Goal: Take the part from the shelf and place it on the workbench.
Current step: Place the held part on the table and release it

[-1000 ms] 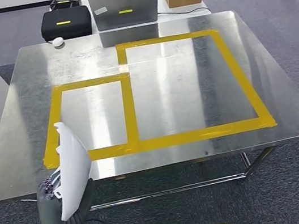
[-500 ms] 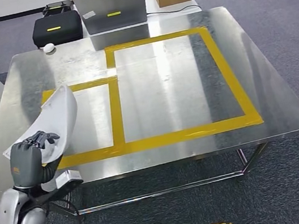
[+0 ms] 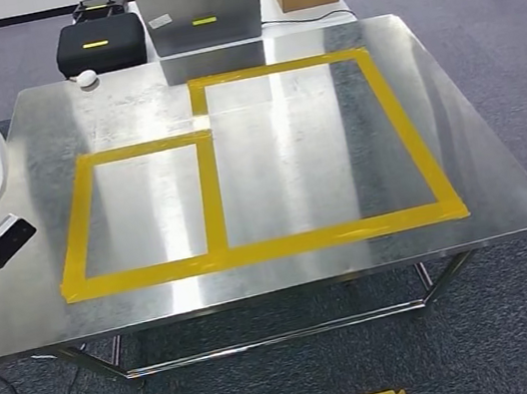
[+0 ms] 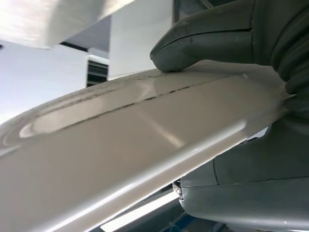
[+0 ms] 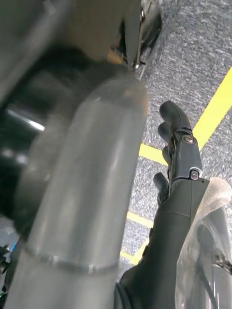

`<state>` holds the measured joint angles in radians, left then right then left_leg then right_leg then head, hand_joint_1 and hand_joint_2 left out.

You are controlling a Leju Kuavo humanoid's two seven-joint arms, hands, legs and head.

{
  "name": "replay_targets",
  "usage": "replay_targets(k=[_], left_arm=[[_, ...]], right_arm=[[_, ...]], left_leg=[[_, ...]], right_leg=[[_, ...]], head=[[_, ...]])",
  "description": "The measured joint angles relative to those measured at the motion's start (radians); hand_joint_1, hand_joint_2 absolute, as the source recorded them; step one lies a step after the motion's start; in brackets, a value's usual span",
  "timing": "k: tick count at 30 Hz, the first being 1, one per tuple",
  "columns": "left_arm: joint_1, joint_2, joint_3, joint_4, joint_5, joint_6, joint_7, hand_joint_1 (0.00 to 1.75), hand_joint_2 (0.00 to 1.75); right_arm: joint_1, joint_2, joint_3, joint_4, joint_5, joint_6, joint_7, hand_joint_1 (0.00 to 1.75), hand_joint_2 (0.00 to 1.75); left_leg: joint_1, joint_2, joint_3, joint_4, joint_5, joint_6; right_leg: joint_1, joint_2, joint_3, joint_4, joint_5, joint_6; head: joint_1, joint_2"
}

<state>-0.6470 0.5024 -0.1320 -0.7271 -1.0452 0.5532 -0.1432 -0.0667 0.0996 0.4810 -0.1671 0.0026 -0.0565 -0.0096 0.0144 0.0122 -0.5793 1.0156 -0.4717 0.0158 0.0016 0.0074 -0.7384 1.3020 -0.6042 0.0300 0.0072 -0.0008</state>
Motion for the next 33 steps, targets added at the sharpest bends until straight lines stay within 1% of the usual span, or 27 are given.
replay_targets(k=[1,2,4,5,6,7,9,10,11,12,14,15,16,17,18,19,20,21,22,24,26,27,29,30,31,32,33], left_arm=[[-0.008,0.001,0.001,0.024,-0.002,0.008,-0.001,1.75,1.75],[-0.014,0.001,0.002,0.043,-0.005,0.013,-0.003,1.75,1.75],[-0.022,0.002,0.003,0.071,-0.01,0.017,-0.009,1.75,1.75],[-0.027,0.003,0.003,0.081,-0.011,0.019,-0.012,1.75,1.75],[-0.032,0.004,0.003,0.09,-0.012,0.02,-0.016,1.75,1.75],[-0.038,0.003,0.003,0.098,-0.014,0.021,-0.02,1.75,1.75],[-0.047,0.0,0.002,0.115,-0.028,0.021,-0.032,1.75,1.75],[-0.052,-0.003,-0.001,0.12,-0.039,0.019,-0.038,1.75,1.75],[-0.059,-0.007,-0.005,0.124,-0.052,0.018,-0.043,1.75,1.75],[-0.066,-0.012,-0.01,0.126,-0.064,0.015,-0.045,1.75,1.75],[-0.077,-0.021,-0.018,0.131,-0.076,0.009,-0.044,1.75,1.75],[-0.079,-0.026,-0.02,0.134,-0.078,0.006,-0.042,1.75,1.75],[-0.079,-0.03,-0.022,0.136,-0.079,0.005,-0.041,1.75,1.75],[-0.08,-0.033,-0.025,0.138,-0.079,0.005,-0.041,1.75,1.75],[-0.082,-0.036,-0.027,0.139,-0.079,0.006,-0.043,1.75,1.75],[-0.087,-0.037,-0.03,0.14,-0.08,0.006,-0.047,1.75,1.75],[-0.093,-0.04,-0.035,0.14,-0.082,0.006,-0.053,1.75,1.75],[-0.1,-0.044,-0.04,0.14,-0.087,0.005,-0.058,1.75,1.75],[-0.108,-0.051,-0.046,0.14,-0.092,0.004,-0.062,1.75,1.75],[-0.121,-0.074,-0.062,0.14,-0.102,0.002,-0.064,1.75,1.75],[-0.137,-0.107,-0.08,0.139,-0.109,0.003,-0.064,1.75,1.75],[-0.147,-0.126,-0.09,0.139,-0.112,0.004,-0.062,1.75,1.75],[-0.16,-0.161,-0.11,0.139,-0.12,0.006,-0.054,1.75,1.75],[-0.162,-0.176,-0.118,0.139,-0.124,0.006,-0.051,1.75,1.75],[-0.163,-0.187,-0.126,0.14,-0.126,0.007,-0.049,1.75,1.75],[-0.165,-0.198,-0.134,0.14,-0.128,0.007,-0.049,1.75,1.75],[-0.167,-0.209,-0.142,0.14,-0.128,0.007,-0.05,1.75,1.75]], right_arm=[[0.001,0.0,0.0,0.0,0.0,0.0,0.001,0.0,0.0],[0.001,0.0,0.0,0.0,0.0,0.0,0.001,0.0,0.0],[0.001,0.0,0.0,0.0,0.0,0.002,0.0,0.0,0.0],[0.001,0.0,0.0,0.0,0.001,0.002,0.0,0.0,0.0],[0.001,0.0,0.0,0.0,0.001,0.003,-0.002,0.0,0.0],[0.001,0.0,0.0,0.0,0.002,0.004,-0.003,0.0,0.0],[0.003,0.0,0.0,0.0,0.005,0.007,-0.006,0.0,0.0],[0.004,0.0,0.0,0.0,0.008,0.008,-0.007,0.0,0.0],[0.004,0.0,0.0,0.0,0.01,0.008,-0.009,0.0,0.0],[0.004,0.0,0.0,0.0,0.012,0.009,-0.011,0.0,0.0],[0.002,0.0,0.001,0.0,0.013,0.012,-0.013,0.0,0.0],[0.001,0.0,0.001,0.0,0.013,0.013,-0.013,0.0,0.0],[0.002,0.0,0.001,0.0,0.013,0.014,-0.013,0.0,0.0],[0.002,0.0,0.001,0.0,0.014,0.015,-0.013,0.0,0.0],[0.003,0.0,0.001,0.0,0.014,0.016,-0.013,0.0,0.0],[0.004,0.0,0.001,0.0,0.015,0.017,-0.013,0.0,0.0],[0.003,0.0,0.001,0.0,0.015,0.017,-0.014,0.0,0.0],[0.002,0.0,0.002,0.0,0.016,0.018,-0.015,0.0,0.0],[0.001,0.0,0.002,0.0,0.017,0.019,-0.016,0.0,0.0],[0.0,0.0,0.003,0.0,0.021,0.019,-0.017,0.0,0.0],[-0.003,0.0,0.003,0.0,0.026,0.02,-0.016,0.0,0.0],[-0.005,0.0,0.003,0.0,0.028,0.021,-0.014,0.0,0.0],[-0.008,0.0,0.004,0.0,0.03,0.023,-0.01,0.0,0.0],[-0.009,0.0,0.004,0.0,0.031,0.024,-0.008,0.0,0.0],[-0.009,0.0,0.004,0.0,0.031,0.024,-0.007,0.0,0.0],[-0.009,0.0,0.004,0.0,0.032,0.025,-0.007,0.0,0.0],[-0.009,0.0,0.004,0.0,0.032,0.025,-0.007,0.0,0.0]], left_leg=[[0.0,0.0,0.001,0.0,-0.001,0.0],[0.0,0.0,0.002,0.0,-0.002,0.0],[0.0,-0.001,0.005,0.001,-0.006,-0.005],[-0.001,-0.001,0.004,0.002,-0.008,-0.008],[-0.002,-0.001,0.002,0.003,-0.008,-0.013],[-0.003,-0.002,0.0,0.002,-0.007,-0.019],[-0.002,-0.002,-0.002,0.0,-0.006,-0.029],[-0.001,-0.002,-0.005,0.008,-0.014,-0.033],[0.001,-0.002,-0.015,0.033,-0.03,-0.036],[0.001,-0.003,-0.034,0.078,-0.055,-0.038],[0.002,-0.003,-0.095,0.215,-0.114,-0.042],[0.002,-0.004,-0.121,0.271,-0.131,-0.043],[0.002,-0.004,-0.133,0.294,-0.129,-0.043],[0.002,-0.004,-0.125,0.273,-0.106,-0.042],[0.002,-0.004,-0.102,0.219,-0.07,-0.041],[0.002,-0.004,-0.071,0.147,-0.034,-0.038],[0.0,-0.004,-0.042,0.082,-0.009,-0.036],[-0.001,-0.005,-0.024,0.039,0.003,-0.033],[-0.004,-0.006,-0.016,0.017,0.004,-0.03],[-0.006,-0.01,-0.017,0.011,0.004,-0.021],[-0.003,-0.011,-0.015,0.006,0.009,-0.009],[-0.001,-0.011,-0.014,0.003,0.011,-0.003],[-0.001,-0.011,-0.015,0.003,0.013,0.003],[-0.001,-0.011,-0.015,0.003,0.013,0.003],[-0.002,-0.01,-0.015,0.003,0.013,0.003],[-0.002,-0.008,-0.015,0.004,0.013,0.003],[-0.002,-0.008,-0.015,0.004,0.013,0.002]], right_leg=[[-0.001,0.0,-0.012,0.013,0.01,0.001],[-0.002,-0.001,-0.002,-0.02,0.039,0.001],[-0.003,-0.002,0.059,-0.159,0.111,-0.002],[-0.002,-0.003,0.09,-0.224,0.133,-0.006],[-0.001,-0.002,0.11,-0.263,0.142,-0.01],[0.001,-0.001,0.118,-0.278,0.139,-0.014],[0.001,0.001,0.12,-0.285,0.143,-0.026],[0.0,0.001,0.123,-0.29,0.146,-0.032],[-0.001,0.001,0.127,-0.295,0.148,-0.039],[-0.002,0.001,0.13,-0.299,0.149,-0.043],[0.001,0.001,0.132,-0.299,0.148,-0.048],[0.002,0.002,0.132,-0.298,0.147,-0.049],[0.002,0.003,0.132,-0.297,0.147,-0.05],[0.003,0.005,0.133,-0.296,0.147,-0.05],[0.003,0.007,0.133,-0.294,0.146,-0.049],[0.003,0.009,0.133,-0.292,0.145,-0.047],[0.005,0.009,0.131,-0.288,0.144,-0.044],[0.007,0.009,0.127,-0.286,0.144,-0.041],[0.008,0.009,0.124,-0.284,0.145,-0.036],[0.008,0.005,0.119,-0.283,0.145,-0.026],[0.006,0.003,0.105,-0.26,0.128,-0.014],[0.005,0.002,0.085,-0.22,0.105,-0.008],[0.003,0.002,0.022,-0.088,0.045,-0.001],[0.002,0.001,-0.009,-0.026,0.024,0.001],[0.001,0.001,-0.027,0.007,0.02,0.003],[0.0,0.001,-0.026,0.001,0.035,0.003],[-0.002,0.0,-0.003,-0.048,0.066,0.003]], head=[[0.0,0.0],[0.0,0.0],[0.0,0.0],[0.0,0.0],[-0.001,0.0],[-0.001,0.0],[-0.001,0.0],[-0.002,0.0],[-0.004,0.0],[-0.005,0.0],[-0.007,0.0],[-0.007,0.0],[-0.006,0.0],[-0.007,0.0],[-0.007,0.0],[-0.007,0.0],[-0.007,0.0],[-0.006,0.0],[-0.006,0.0],[-0.005,0.0],[-0.004,0.0],[-0.002,0.0],[0.001,0.0],[0.002,0.0],[0.002,0.0],[0.002,0.0],[0.002,0.0]])
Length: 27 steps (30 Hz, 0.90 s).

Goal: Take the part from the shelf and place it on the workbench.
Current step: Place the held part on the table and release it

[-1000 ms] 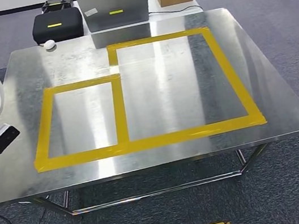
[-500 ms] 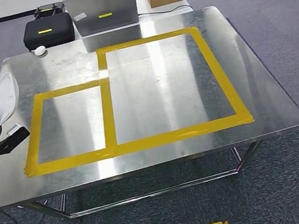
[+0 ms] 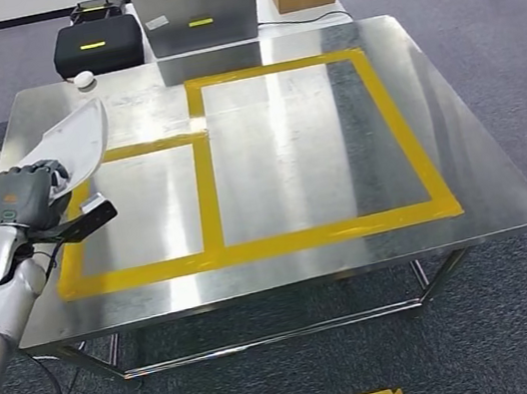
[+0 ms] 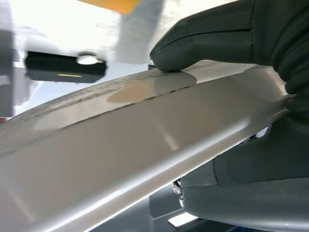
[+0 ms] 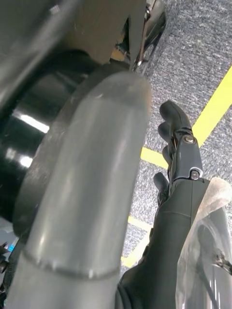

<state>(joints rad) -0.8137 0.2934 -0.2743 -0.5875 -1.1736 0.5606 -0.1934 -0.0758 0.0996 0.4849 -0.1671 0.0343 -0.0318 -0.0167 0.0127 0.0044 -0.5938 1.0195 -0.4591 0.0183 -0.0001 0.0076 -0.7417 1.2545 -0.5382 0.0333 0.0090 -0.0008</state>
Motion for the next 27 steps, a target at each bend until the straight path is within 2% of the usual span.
replay_targets(k=[1,2,3,4,7,9,12,13,14,15,17,18,19,21,23,24,25,27], left_arm=[[-0.003,-0.01,-0.009,0.0,-0.001,0.001,-0.001,1.75,1.75],[-0.008,-0.018,-0.017,0.0,-0.002,0.002,0.0,1.75,1.75],[-0.012,-0.027,-0.025,0.0,-0.003,0.004,0.001,1.75,1.75],[-0.016,-0.032,-0.033,0.0,-0.002,0.008,0.001,1.75,1.75],[-0.021,-0.049,-0.057,0.001,0.001,0.019,-0.009,1.75,1.75],[-0.025,-0.06,-0.072,0.001,0.005,0.022,-0.019,1.75,1.75],[-0.026,-0.075,-0.094,0.001,0.013,0.023,-0.021,0.44,1.75],[-0.024,-0.08,-0.099,0.001,0.018,0.022,-0.019,0.0,1.75],[-0.022,-0.084,-0.104,0.001,0.028,0.021,-0.017,0.0,1.31],[-0.02,-0.087,-0.106,0.001,0.042,0.018,-0.016,0.0,0.87],[-0.019,-0.09,-0.107,0.001,0.08,0.016,-0.021,0.0,0.0],[-0.019,-0.09,-0.107,0.001,0.101,0.017,-0.03,0.0,0.0],[-0.018,-0.09,-0.107,0.0,0.121,0.02,-0.041,0.0,0.0],[-0.012,-0.089,-0.105,-0.005,0.154,0.028,-0.062,0.0,0.0],[-0.007,-0.089,-0.104,-0.011,0.167,0.034,-0.072,0.0,0.0],[-0.006,-0.089,-0.104,-0.014,0.169,0.035,-0.074,0.0,0.0],[-0.004,-0.09,-0.104,-0.016,0.172,0.036,-0.077,0.0,0.0],[0.009,-0.092,-0.101,-0.027,0.198,0.045,-0.095,0.0,0.0]], right_arm=[[0.0,0.0,0.0,0.0,0.0,0.0,-0.001,0.0,0.0],[-0.001,0.0,0.0,0.0,0.0,0.0,-0.002,0.0,0.0],[-0.002,0.0,0.0,0.0,0.0,0.0,-0.002,0.0,0.0],[-0.003,0.0,0.0,0.0,0.0,-0.001,-0.002,0.0,0.0],[-0.003,0.0,0.0,0.0,0.003,-0.001,0.005,0.0,0.0],[-0.002,0.0,0.0,0.0,0.006,0.0,0.008,0.0,0.0],[-0.001,0.0,0.0,0.0,0.009,0.002,0.009,0.0,0.0],[-0.001,0.0,0.0,0.0,0.01,0.002,0.009,0.0,0.0],[-0.001,0.0,0.0,0.0,0.01,0.002,0.009,0.0,0.0],[-0.001,0.0,0.0,0.0,0.011,0.002,0.008,0.0,0.0],[-0.001,0.0,0.0,-0.001,0.011,0.001,0.005,0.0,0.0],[-0.001,0.0,0.0,-0.001,0.011,0.0,0.004,0.0,0.0],[-0.001,0.0,0.0,-0.002,0.011,-0.001,0.003,0.0,0.0],[0.0,0.0,-0.001,-0.002,0.01,-0.002,0.001,0.0,0.0],[0.002,0.0,-0.001,-0.003,0.01,-0.002,0.0,0.0,0.0],[0.002,-0.001,-0.001,-0.003,0.01,-0.002,-0.001,0.0,0.0],[0.002,-0.001,-0.001,-0.003,0.01,-0.003,-0.001,0.0,0.0],[0.004,-0.001,-0.001,-0.003,0.009,-0.003,-0.001,0.0,0.0]], left_leg=[[0.0,0.0,0.001,0.0,-0.001,-0.001],[-0.002,0.0,0.0,0.001,-0.002,-0.004],[-0.004,-0.001,-0.002,0.002,-0.003,-0.008],[-0.005,-0.002,-0.003,0.003,-0.002,-0.012],[-0.003,-0.003,-0.004,0.001,-0.003,-0.026],[-0.002,-0.003,-0.022,0.047,-0.036,-0.034],[-0.001,-0.003,-0.106,0.237,-0.124,-0.038],[-0.001,-0.003,-0.125,0.278,-0.133,-0.037],[-0.002,-0.003,-0.129,0.284,-0.123,-0.036],[-0.002,-0.003,-0.114,0.249,-0.094,-0.032],[-0.006,-0.003,-0.054,0.117,-0.023,-0.022],[-0.008,-0.003,-0.027,0.058,-0.002,-0.017],[-0.011,-0.003,-0.011,0.022,0.005,-0.014],[-0.014,-0.004,-0.004,-0.002,0.001,-0.01],[-0.01,-0.005,0.002,-0.012,0.005,-0.003],[-0.007,-0.005,0.005,-0.017,0.008,0.001],[-0.004,-0.004,0.008,-0.021,0.01,0.003],[-0.004,-0.004,0.009,-0.021,0.01,0.006]], right_leg=[[-0.002,-0.002,0.037,-0.074,0.036,0.0],[-0.003,-0.003,0.077,-0.146,0.06,-0.001],[-0.003,-0.004,0.106,-0.201,0.075,-0.005],[-0.002,-0.004,0.123,-0.23,0.079,-0.008],[0.0,-0.001,0.128,-0.242,0.081,-0.024],[-0.003,-0.001,0.131,-0.247,0.084,-0.036],[0.0,-0.002,0.133,-0.248,0.083,-0.045],[0.001,-0.001,0.134,-0.248,0.082,-0.046],[0.003,0.0,0.134,-0.248,0.082,-0.047],[0.004,0.001,0.136,-0.248,0.081,-0.047],[0.006,0.004,0.14,-0.247,0.079,-0.045],[0.007,0.005,0.141,-0.246,0.078,-0.043],[0.008,0.005,0.139,-0.246,0.078,-0.04],[0.008,0.004,0.136,-0.246,0.079,-0.031],[0.007,0.003,0.127,-0.237,0.067,-0.02],[0.006,0.002,0.115,-0.212,0.05,-0.015],[0.004,0.002,0.091,-0.165,0.024,-0.009],[-0.001,0.001,0.025,-0.028,-0.031,0.0]], head=[[0.0,0.0],[0.0,0.0],[0.0,0.0],[0.0,0.0],[0.0,0.0],[-0.002,0.0],[-0.003,0.0],[-0.003,0.0],[-0.003,0.0],[-0.003,0.0],[-0.003,0.0],[-0.003,0.0],[-0.003,0.0],[-0.004,0.0],[-0.003,0.0],[0.0,0.0],[0.002,0.0],[0.005,0.0]])
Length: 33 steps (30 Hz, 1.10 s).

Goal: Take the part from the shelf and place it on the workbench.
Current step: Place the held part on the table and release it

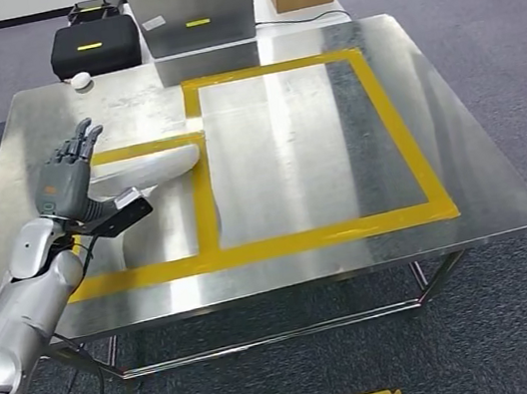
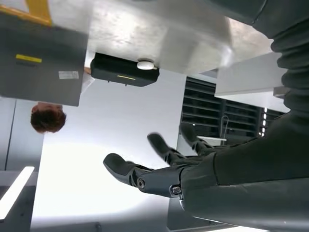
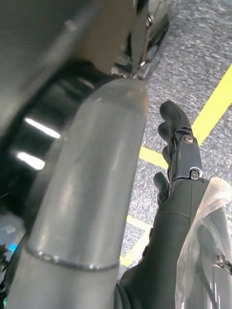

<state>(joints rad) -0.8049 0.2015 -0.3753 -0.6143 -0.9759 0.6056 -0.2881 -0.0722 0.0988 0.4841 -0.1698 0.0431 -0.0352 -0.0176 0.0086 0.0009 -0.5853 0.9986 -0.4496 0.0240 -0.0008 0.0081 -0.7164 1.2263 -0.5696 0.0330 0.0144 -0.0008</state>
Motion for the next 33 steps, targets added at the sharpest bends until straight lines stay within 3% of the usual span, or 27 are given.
replay_targets(k=[1,2,3,5,7,11,13,15,17,18,19,22,25,27,29,31,32,33], left_arm=[[0.013,-0.001,0.003,-0.012,0.021,0.008,-0.013,0.0,0.0],[0.029,-0.002,0.006,-0.026,0.041,0.016,-0.025,0.0,0.0],[0.045,-0.003,0.008,-0.043,0.056,0.022,-0.032,0.0,0.0],[0.07,-0.004,0.01,-0.073,0.074,0.026,-0.037,0.0,0.0],[0.098,-0.003,0.018,-0.116,0.109,0.028,-0.051,0.0,0.0],[0.218,-0.005,0.044,-0.282,0.268,0.015,-0.116,0.0,0.0],[0.311,-0.012,0.063,-0.419,0.395,-0.015,-0.16,0.0,0.0],[0.404,-0.023,0.082,-0.557,0.498,-0.042,-0.192,0.0,0.0],[0.476,-0.033,0.091,-0.662,0.544,-0.057,-0.206,0.0,0.0],[0.503,-0.037,0.096,-0.706,0.555,-0.061,-0.21,0.0,0.0],[0.522,-0.039,0.1,-0.744,0.564,-0.064,-0.213,0.0,0.0],[0.552,-0.043,0.111,-0.831,0.581,-0.069,-0.219,0.0,0.0],[0.592,-0.055,0.12,-0.907,0.635,-0.086,-0.264,0.0,0.0],[0.643,-0.07,0.124,-0.978,0.682,-0.098,-0.308,0.0,0.0],[0.704,-0.09,0.124,-1.057,0.713,-0.098,-0.341,0.0,0.0],[0.766,-0.106,0.124,-1.125,0.729,-0.085,-0.363,0.0,0.0],[0.793,-0.112,0.124,-1.152,0.737,-0.078,-0.371,0.0,0.0],[0.818,-0.117,0.124,-1.177,0.744,-0.071,-0.379,0.0,0.0]], right_arm=[[0.002,0.0,0.0,0.0,-0.001,0.0,0.0,0.0,0.0],[0.005,0.0,0.0,0.0,-0.003,-0.001,0.0,0.0,0.0],[0.006,0.0,0.0,0.0,-0.004,-0.002,0.0,0.0,0.0],[0.007,0.0,0.0,0.0,-0.006,-0.002,0.0,0.0,0.0],[0.008,0.0,0.0,0.0,-0.008,-0.002,-0.001,0.0,0.0],[0.016,0.0,0.0,0.0,-0.016,-0.012,-0.004,0.0,0.0],[0.02,0.0,-0.001,0.0,-0.022,-0.02,-0.008,0.0,0.0],[0.023,0.0,-0.002,0.0,-0.027,-0.023,-0.012,0.0,0.0],[0.025,0.0,-0.003,0.0,-0.03,-0.025,-0.013,0.0,0.0],[0.026,0.0,-0.003,0.0,-0.031,-0.026,-0.014,0.0,0.0],[0.026,0.0,-0.004,0.0,-0.031,-0.028,-0.014,0.0,0.0],[0.026,0.0,-0.005,0.0,-0.031,-0.031,-0.014,0.0,0.0],[0.027,0.0,-0.009,0.0,-0.038,-0.035,-0.014,0.0,0.0],[0.029,0.0,-0.011,0.0,-0.046,-0.038,-0.014,0.0,0.0],[0.032,0.0,-0.016,0.0,-0.052,-0.041,-0.015,0.0,0.0],[0.034,0.0,-0.023,0.0,-0.057,-0.046,-0.015,0.0,0.0],[0.035,0.0,-0.026,0.0,-0.059,-0.048,-0.015,0.0,0.0],[0.035,0.0,-0.029,0.0,-0.061,-0.051,-0.014,0.0,0.0]], left_leg=[[0.0,0.0,0.0,0.0,-0.001,0.0],[0.001,0.001,0.001,0.0,-0.002,0.0],[0.001,0.0,0.002,0.001,-0.003,-0.001],[0.003,-0.003,0.003,0.005,-0.008,-0.008],[0.001,-0.005,0.0,0.013,-0.013,-0.019],[0.0,-0.004,-0.003,0.023,-0.02,-0.037],[0.002,-0.003,-0.024,0.087,-0.072,-0.043],[0.002,-0.003,-0.072,0.222,-0.147,-0.044],[0.002,-0.003,-0.1,0.307,-0.179,-0.042],[0.001,-0.003,-0.088,0.294,-0.168,-0.039],[0.001,-0.003,-0.057,0.241,-0.142,-0.035],[-0.007,-0.003,0.054,0.042,-0.077,-0.02],[-0.014,-0.003,0.063,0.008,-0.063,-0.01],[-0.013,0.001,0.057,0.0,-0.046,0.002],[-0.01,0.006,0.043,-0.004,-0.029,0.012],[-0.011,0.008,0.023,-0.004,-0.015,0.015],[-0.011,0.009,0.013,-0.003,-0.008,0.015],[-0.011,0.01,0.003,-0.003,-0.001,0.014]], right_leg=[[-0.003,-0.001,-0.028,0.054,-0.014,0.004],[-0.005,-0.001,-0.04,0.072,-0.009,0.007],[-0.008,-0.002,-0.032,0.051,0.014,0.01],[-0.015,-0.005,0.035,-0.087,0.081,0.016],[-0.017,-0.004,0.091,-0.193,0.112,0.011],[-0.015,0.002,0.103,-0.208,0.116,-0.011],[-0.016,0.003,0.103,-0.212,0.119,-0.024],[-0.012,0.004,0.101,-0.212,0.12,-0.032],[-0.007,0.003,0.096,-0.212,0.123,-0.035],[-0.004,0.003,0.093,-0.212,0.125,-0.037],[-0.002,0.003,0.089,-0.212,0.128,-0.037],[0.003,0.001,0.082,-0.21,0.14,-0.03],[0.0,-0.001,0.076,-0.212,0.155,-0.012],[-0.003,-0.001,0.065,-0.196,0.133,-0.001],[-0.005,-0.001,0.033,-0.109,0.051,0.009],[-0.008,-0.002,0.001,0.022,-0.033,0.019],[-0.009,-0.002,0.0,0.062,-0.05,0.023],[-0.011,-0.003,0.018,0.065,-0.046,0.026]], head=[[0.0,0.0],[0.0,0.0],[0.0,0.0],[0.001,0.0],[0.003,0.0],[0.003,0.0],[0.0,0.0],[-0.004,0.0],[-0.005,0.0],[-0.005,0.0],[-0.005,0.0],[-0.005,0.0],[-0.004,0.0],[-0.003,0.0],[0.0,0.0],[0.001,0.0],[0.001,0.0],[0.001,0.0]])
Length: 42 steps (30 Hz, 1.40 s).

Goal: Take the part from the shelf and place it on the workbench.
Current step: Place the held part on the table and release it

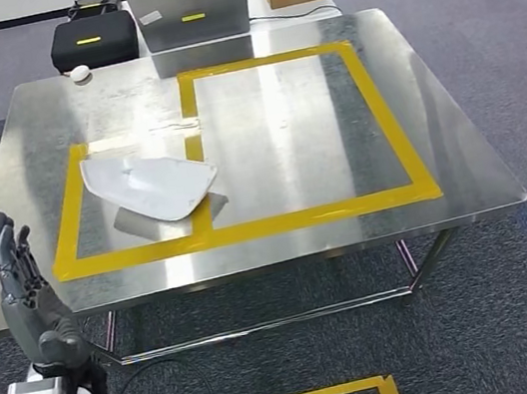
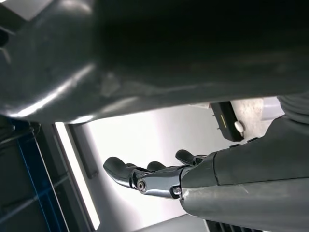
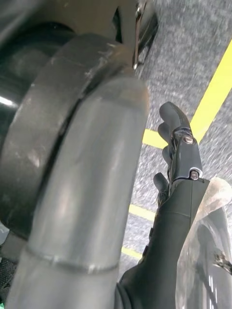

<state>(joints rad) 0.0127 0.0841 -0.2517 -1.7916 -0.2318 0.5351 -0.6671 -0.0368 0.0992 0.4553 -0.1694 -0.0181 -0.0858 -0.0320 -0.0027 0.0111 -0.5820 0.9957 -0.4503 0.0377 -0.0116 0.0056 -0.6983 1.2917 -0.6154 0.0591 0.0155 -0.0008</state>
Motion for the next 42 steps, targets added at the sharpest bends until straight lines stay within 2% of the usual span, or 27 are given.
replay_targets(k=[1,4,6,9,11,13,14,15,16,17,18,20,21,23,25,28,29,30,31,32,33,34,36,37,39,40,42], left_arm=[[0.022,-0.005,0.0,-0.021,0.007,0.006,-0.006,0.0,0.0],[0.077,-0.019,0.0,-0.066,0.017,0.025,-0.018,0.0,0.0],[0.107,-0.027,0.0,-0.084,0.023,0.038,-0.022,0.0,0.0],[0.15,-0.037,0.0,-0.091,0.035,0.056,-0.022,0.0,0.0],[0.174,-0.04,0.003,-0.09,0.043,0.068,-0.013,0.0,0.0],[0.198,-0.042,0.011,-0.088,0.046,0.079,0.007,0.0,0.0],[0.21,-0.043,0.019,-0.085,0.045,0.083,0.021,0.0,0.0],[0.223,-0.043,0.028,-0.08,0.045,0.083,0.035,0.0,0.0],[0.235,-0.044,0.038,-0.074,0.044,0.08,0.047,0.0,0.0],[0.246,-0.045,0.049,-0.067,0.044,0.075,0.056,0.0,0.0],[0.255,-0.046,0.059,-0.061,0.044,0.07,0.061,0.0,0.0],[0.267,-0.049,0.075,-0.052,0.042,0.062,0.064,0.0,0.0],[0.271,-0.051,0.081,-0.049,0.039,0.06,0.068,0.0,0.0],[0.282,-0.057,0.094,-0.038,0.026,0.059,0.089,0.0,0.0],[0.294,-0.069,0.112,-0.015,0.007,0.056,0.119,0.0,0.0],[0.298,-0.096,0.151,0.055,-0.019,0.025,0.162,0.0,0.0],[0.297,-0.106,0.169,0.094,-0.026,0.007,0.175,0.0,0.0],[0.293,-0.117,0.19,0.142,-0.034,-0.012,0.186,0.0,0.0],[0.287,-0.127,0.214,0.197,-0.042,-0.029,0.193,0.0,0.0],[0.276,-0.137,0.242,0.262,-0.05,-0.046,0.194,0.0,0.0],[0.262,-0.147,0.27,0.328,-0.054,-0.059,0.19,0.0,0.0],[0.247,-0.155,0.302,0.397,-0.059,-0.068,0.18,0.0,0.0],[0.207,-0.168,0.368,0.545,-0.076,-0.079,0.153,0.0,0.0],[0.183,-0.173,0.403,0.629,-0.087,-0.082,0.138,0.0,0.0],[0.141,-0.182,0.465,0.791,-0.101,-0.087,0.113,0.0,0.0],[0.128,-0.185,0.49,0.855,-0.105,-0.087,0.105,0.0,0.0],[0.11,-0.192,0.526,0.953,-0.111,-0.087,0.097,0.0,0.0]], right_arm=[[0.001,0.0,-0.002,0.0,-0.001,-0.002,0.0,0.0,0.0],[-0.002,0.001,-0.006,0.0,-0.003,-0.005,-0.001,0.0,0.0],[-0.003,0.002,-0.006,0.0,-0.002,-0.005,-0.003,0.0,0.0],[-0.001,0.002,-0.006,0.0,0.0,-0.004,-0.005,0.0,0.0],[0.0,0.002,-0.006,0.0,0.002,-0.004,-0.006,0.0,0.0],[0.0,0.002,-0.007,0.0,0.001,-0.002,-0.006,0.0,0.0],[0.0,0.002,-0.007,0.0,-0.001,-0.002,-0.006,0.0,0.0],[0.0,0.002,-0.008,0.0,-0.003,-0.002,-0.006,0.0,0.0],[0.0,0.002,-0.009,0.0,-0.005,-0.002,-0.005,0.0,0.0],[0.0,0.002,-0.012,0.0,-0.007,-0.002,-0.004,0.0,0.0],[0.0,0.002,-0.014,0.0,-0.008,-0.002,-0.003,0.0,0.0],[-0.001,0.002,-0.019,0.0,-0.009,-0.002,-0.003,0.0,0.0],[-0.001,0.003,-0.021,0.0,-0.01,-0.003,-0.003,0.0,0.0],[-0.001,0.003,-0.024,0.0,-0.015,-0.004,-0.004,0.0,0.0],[0.0,0.003,-0.028,0.0,-0.02,-0.003,-0.004,0.0,0.0],[0.0,0.003,-0.03,0.0,-0.021,0.001,0.003,0.0,0.0],[0.0,0.003,-0.031,0.0,-0.021,0.001,0.005,0.0,0.0],[0.001,0.003,-0.031,0.0,-0.022,0.0,0.006,0.0,0.0],[0.001,0.003,-0.031,0.0,-0.022,0.0,0.007,0.0,0.0],[0.001,0.003,-0.031,0.0,-0.023,-0.001,0.007,0.0,0.0],[0.0,0.003,-0.031,0.0,-0.023,-0.001,0.007,0.0,0.0],[-0.001,0.003,-0.032,0.0,-0.023,-0.001,0.008,0.0,0.0],[-0.004,0.003,-0.032,-0.001,-0.023,-0.001,0.009,0.0,0.0],[-0.004,0.003,-0.032,-0.001,-0.022,-0.001,0.011,0.0,0.0],[-0.005,0.003,-0.032,-0.001,-0.021,0.0,0.015,0.0,0.0],[-0.005,0.003,-0.032,-0.001,-0.02,0.0,0.017,0.0,0.0],[-0.006,0.003,-0.032,0.0,-0.02,0.0,0.019,0.0,0.0]], left_leg=[[0.0,0.0,-0.009,0.001,0.007,-0.002],[0.0,-0.001,-0.029,0.005,0.024,-0.015],[-0.001,-0.002,-0.035,0.007,0.037,-0.026],[0.003,-0.004,-0.045,0.016,0.036,-0.041],[0.006,-0.006,-0.067,0.081,-0.037,-0.048],[0.006,-0.006,-0.096,0.211,-0.134,-0.05],[0.006,-0.006,-0.102,0.267,-0.16,-0.049],[0.005,-0.006,-0.096,0.297,-0.162,-0.046],[0.003,-0.006,-0.073,0.288,-0.143,-0.041],[0.0,-0.006,-0.032,0.241,-0.115,-0.035],[-0.004,-0.006,0.018,0.169,-0.094,-0.028],[-0.012,-0.006,0.11,0.025,-0.087,-0.017],[-0.015,-0.007,0.131,-0.014,-0.094,-0.013],[-0.019,-0.006,0.134,-0.036,-0.089,-0.007],[-0.016,-0.002,0.12,-0.042,-0.069,0.004],[-0.013,0.001,0.084,-0.043,-0.038,0.015],[-0.013,0.001,0.07,-0.041,-0.027,0.015],[-0.013,0.002,0.054,-0.039,-0.016,0.014],[-0.013,0.003,0.037,-0.036,-0.006,0.012],[-0.013,0.003,0.021,-0.032,0.004,0.01],[-0.012,0.003,0.007,-0.027,0.013,0.006],[-0.013,0.003,-0.006,-0.021,0.02,0.002],[-0.014,0.003,-0.022,-0.011,0.036,-0.007],[-0.015,0.003,-0.026,-0.009,0.044,-0.011],[-0.012,0.002,-0.03,-0.006,0.049,-0.02],[-0.01,0.001,-0.036,0.008,0.029,-0.026],[-0.005,-0.002,-0.061,0.094,-0.064,-0.037]], right_leg=[[-0.002,0.0,0.038,-0.037,0.019,0.002],[-0.008,0.002,0.194,-0.253,0.065,0.002],[-0.004,0.007,0.233,-0.315,0.063,-0.008],[-0.001,0.004,0.214,-0.316,0.081,-0.033],[0.0,-0.003,0.197,-0.318,0.098,-0.053],[0.006,-0.007,0.175,-0.317,0.117,-0.063],[0.01,-0.008,0.161,-0.316,0.126,-0.065],[0.014,-0.008,0.148,-0.313,0.135,-0.066],[0.017,-0.009,0.133,-0.31,0.143,-0.067],[0.019,-0.009,0.12,-0.306,0.15,-0.067],[0.02,-0.009,0.109,-0.303,0.157,-0.066],[0.021,-0.009,0.096,-0.298,0.17,-0.059],[0.021,-0.01,0.093,-0.298,0.177,-0.054],[0.019,-0.012,0.09,-0.3,0.192,-0.043],[0.017,-0.009,0.078,-0.281,0.167,-0.033],[0.015,-0.007,0.03,-0.128,0.029,-0.021],[0.013,-0.007,0.02,-0.066,0.0,-0.018],[0.012,-0.007,0.02,-0.025,-0.003,-0.016],[0.01,-0.007,0.034,-0.014,0.016,-0.014],[0.008,-0.007,0.067,-0.044,0.049,-0.012],[0.005,-0.007,0.117,-0.107,0.078,-0.01],[0.004,-0.006,0.175,-0.187,0.086,-0.008],[0.005,-0.002,0.256,-0.316,0.07,-0.013],[0.007,0.0,0.269,-0.342,0.06,-0.017],[0.008,-0.002,0.254,-0.345,0.068,-0.034],[0.008,-0.003,0.247,-0.345,0.076,-0.045],[0.009,-0.008,0.224,-0.345,0.096,-0.064]], head=[[0.0,0.0],[0.0,0.0],[-0.002,0.0],[-0.004,0.0],[-0.006,0.0],[-0.009,0.0],[-0.01,0.0],[-0.01,0.0],[-0.01,0.0],[-0.01,0.0],[-0.01,0.0],[-0.01,0.0],[-0.01,0.0],[-0.009,0.0],[-0.009,0.0],[-0.006,0.0],[-0.007,0.0],[-0.007,0.0],[-0.007,0.0],[-0.007,0.0],[-0.007,0.0],[-0.006,0.0],[-0.007,0.0],[-0.008,0.0],[-0.009,0.0],[-0.01,0.0],[-0.013,0.0]])
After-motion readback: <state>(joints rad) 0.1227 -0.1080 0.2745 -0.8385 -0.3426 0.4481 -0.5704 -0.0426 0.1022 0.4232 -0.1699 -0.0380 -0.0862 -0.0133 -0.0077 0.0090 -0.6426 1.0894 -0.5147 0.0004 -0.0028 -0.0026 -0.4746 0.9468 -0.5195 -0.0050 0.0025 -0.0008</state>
